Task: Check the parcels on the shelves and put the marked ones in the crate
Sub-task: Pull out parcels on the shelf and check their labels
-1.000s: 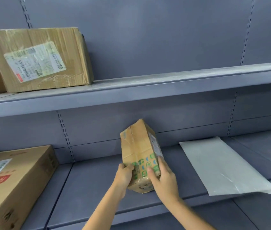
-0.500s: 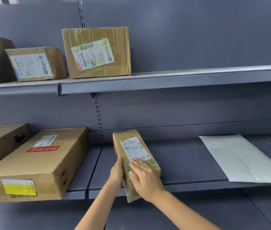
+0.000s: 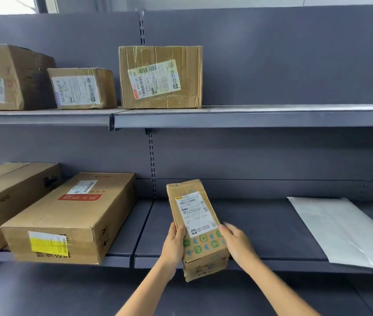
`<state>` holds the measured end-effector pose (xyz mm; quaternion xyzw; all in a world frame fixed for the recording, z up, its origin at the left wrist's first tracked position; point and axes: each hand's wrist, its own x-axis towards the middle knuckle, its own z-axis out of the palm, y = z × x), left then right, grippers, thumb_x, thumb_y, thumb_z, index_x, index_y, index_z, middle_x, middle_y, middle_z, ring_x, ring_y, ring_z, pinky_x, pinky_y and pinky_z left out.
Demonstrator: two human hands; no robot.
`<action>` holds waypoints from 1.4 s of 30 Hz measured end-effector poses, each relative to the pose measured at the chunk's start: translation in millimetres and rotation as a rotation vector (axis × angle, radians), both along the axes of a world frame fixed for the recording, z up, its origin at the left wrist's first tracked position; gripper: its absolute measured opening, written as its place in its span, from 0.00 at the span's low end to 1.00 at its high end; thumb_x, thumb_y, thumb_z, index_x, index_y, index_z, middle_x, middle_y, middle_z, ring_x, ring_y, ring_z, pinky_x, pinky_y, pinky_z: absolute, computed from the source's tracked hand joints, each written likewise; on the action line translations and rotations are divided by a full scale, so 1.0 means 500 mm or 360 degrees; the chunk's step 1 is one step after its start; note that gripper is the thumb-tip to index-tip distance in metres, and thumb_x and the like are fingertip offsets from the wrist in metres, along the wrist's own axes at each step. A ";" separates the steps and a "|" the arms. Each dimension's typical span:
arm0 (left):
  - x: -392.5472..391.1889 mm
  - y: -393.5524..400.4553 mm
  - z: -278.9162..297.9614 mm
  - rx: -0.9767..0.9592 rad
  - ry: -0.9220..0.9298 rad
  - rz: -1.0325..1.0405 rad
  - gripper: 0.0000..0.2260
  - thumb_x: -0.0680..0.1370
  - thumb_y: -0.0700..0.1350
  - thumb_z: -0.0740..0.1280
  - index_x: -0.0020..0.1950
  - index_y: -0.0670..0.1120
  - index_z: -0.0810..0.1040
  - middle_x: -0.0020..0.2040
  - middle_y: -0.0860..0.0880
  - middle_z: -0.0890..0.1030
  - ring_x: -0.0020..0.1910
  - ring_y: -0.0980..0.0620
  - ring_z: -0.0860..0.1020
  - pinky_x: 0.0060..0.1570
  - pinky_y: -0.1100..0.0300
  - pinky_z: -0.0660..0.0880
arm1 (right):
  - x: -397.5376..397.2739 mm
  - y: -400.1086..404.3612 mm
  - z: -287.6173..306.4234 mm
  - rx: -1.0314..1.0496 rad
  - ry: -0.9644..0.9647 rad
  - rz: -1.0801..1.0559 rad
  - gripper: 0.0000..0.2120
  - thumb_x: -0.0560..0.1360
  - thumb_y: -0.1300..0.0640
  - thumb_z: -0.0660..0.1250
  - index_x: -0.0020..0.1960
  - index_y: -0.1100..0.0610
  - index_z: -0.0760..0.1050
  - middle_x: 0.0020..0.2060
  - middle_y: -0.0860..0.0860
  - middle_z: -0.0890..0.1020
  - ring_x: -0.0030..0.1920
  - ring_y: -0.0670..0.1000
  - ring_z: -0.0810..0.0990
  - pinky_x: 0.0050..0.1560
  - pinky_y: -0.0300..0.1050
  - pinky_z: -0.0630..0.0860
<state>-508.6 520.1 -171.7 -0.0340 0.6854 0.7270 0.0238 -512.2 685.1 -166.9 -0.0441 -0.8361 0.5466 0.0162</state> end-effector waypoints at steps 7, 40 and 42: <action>0.047 0.004 0.005 0.0289 0.0186 0.0091 0.12 0.81 0.40 0.55 0.58 0.54 0.71 0.57 0.49 0.80 0.55 0.47 0.79 0.55 0.49 0.76 | 0.050 -0.019 -0.056 -0.0386 0.0255 0.0177 0.15 0.77 0.50 0.61 0.63 0.46 0.72 0.52 0.44 0.83 0.52 0.42 0.81 0.53 0.40 0.77; -0.120 -0.146 0.078 0.0152 -0.0088 0.0260 0.12 0.82 0.36 0.52 0.48 0.49 0.72 0.44 0.46 0.81 0.41 0.48 0.79 0.40 0.57 0.75 | -0.170 -0.207 -0.032 -0.0527 0.0094 0.0256 0.18 0.79 0.59 0.56 0.68 0.50 0.66 0.56 0.50 0.80 0.52 0.46 0.80 0.43 0.33 0.75; -0.140 -0.154 0.073 0.0130 -0.0061 0.0281 0.13 0.82 0.37 0.54 0.46 0.49 0.74 0.43 0.46 0.81 0.41 0.48 0.80 0.40 0.56 0.76 | -0.186 -0.215 -0.033 -0.0529 0.0085 0.0242 0.20 0.79 0.58 0.56 0.70 0.51 0.64 0.57 0.50 0.79 0.53 0.46 0.79 0.41 0.31 0.75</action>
